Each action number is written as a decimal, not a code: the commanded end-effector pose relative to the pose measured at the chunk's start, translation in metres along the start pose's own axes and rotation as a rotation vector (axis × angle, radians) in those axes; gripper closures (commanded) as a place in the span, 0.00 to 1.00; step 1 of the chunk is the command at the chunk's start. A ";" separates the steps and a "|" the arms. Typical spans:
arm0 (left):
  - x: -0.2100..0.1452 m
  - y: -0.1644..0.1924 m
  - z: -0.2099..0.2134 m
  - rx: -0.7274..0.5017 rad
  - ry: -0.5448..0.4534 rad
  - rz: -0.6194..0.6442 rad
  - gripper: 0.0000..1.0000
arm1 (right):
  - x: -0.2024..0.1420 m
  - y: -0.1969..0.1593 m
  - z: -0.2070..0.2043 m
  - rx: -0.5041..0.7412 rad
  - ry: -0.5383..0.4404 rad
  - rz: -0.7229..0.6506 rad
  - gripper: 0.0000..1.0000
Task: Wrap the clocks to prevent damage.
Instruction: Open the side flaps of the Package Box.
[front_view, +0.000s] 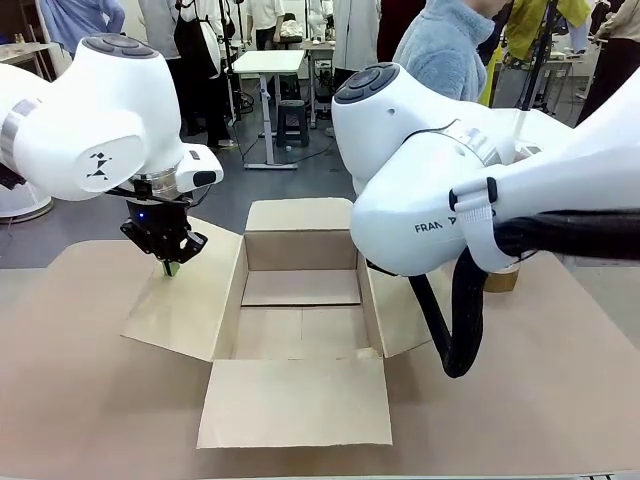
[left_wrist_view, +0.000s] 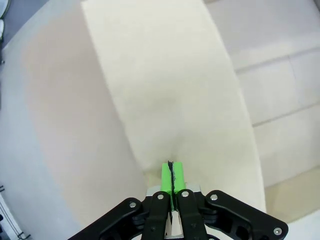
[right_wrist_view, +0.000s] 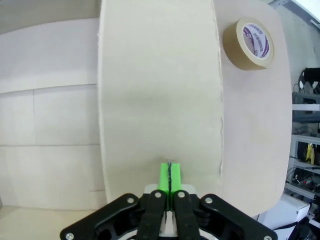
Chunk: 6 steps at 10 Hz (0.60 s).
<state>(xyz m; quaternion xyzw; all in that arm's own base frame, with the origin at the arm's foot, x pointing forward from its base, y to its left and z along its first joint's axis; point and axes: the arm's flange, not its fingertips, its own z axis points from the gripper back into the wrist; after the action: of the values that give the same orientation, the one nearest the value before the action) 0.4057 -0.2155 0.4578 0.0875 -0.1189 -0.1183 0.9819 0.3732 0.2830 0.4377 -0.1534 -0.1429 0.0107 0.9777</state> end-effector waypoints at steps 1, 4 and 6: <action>0.015 0.006 -0.010 0.046 -0.033 0.072 0.99 | 0.013 -0.006 -0.012 0.025 0.013 -0.056 0.99; 0.020 0.022 -0.031 -0.049 -0.028 0.072 0.99 | 0.022 -0.025 -0.052 0.093 0.069 -0.116 0.99; 0.017 0.028 -0.046 -0.150 -0.045 0.036 0.99 | 0.020 -0.026 -0.073 0.141 0.086 -0.114 0.99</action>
<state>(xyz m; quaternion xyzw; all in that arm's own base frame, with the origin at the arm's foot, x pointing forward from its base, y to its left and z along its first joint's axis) 0.4421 -0.1913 0.4299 0.0466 -0.1354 -0.0905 0.9855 0.4176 0.2345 0.3941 -0.1048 -0.1116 -0.0418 0.9873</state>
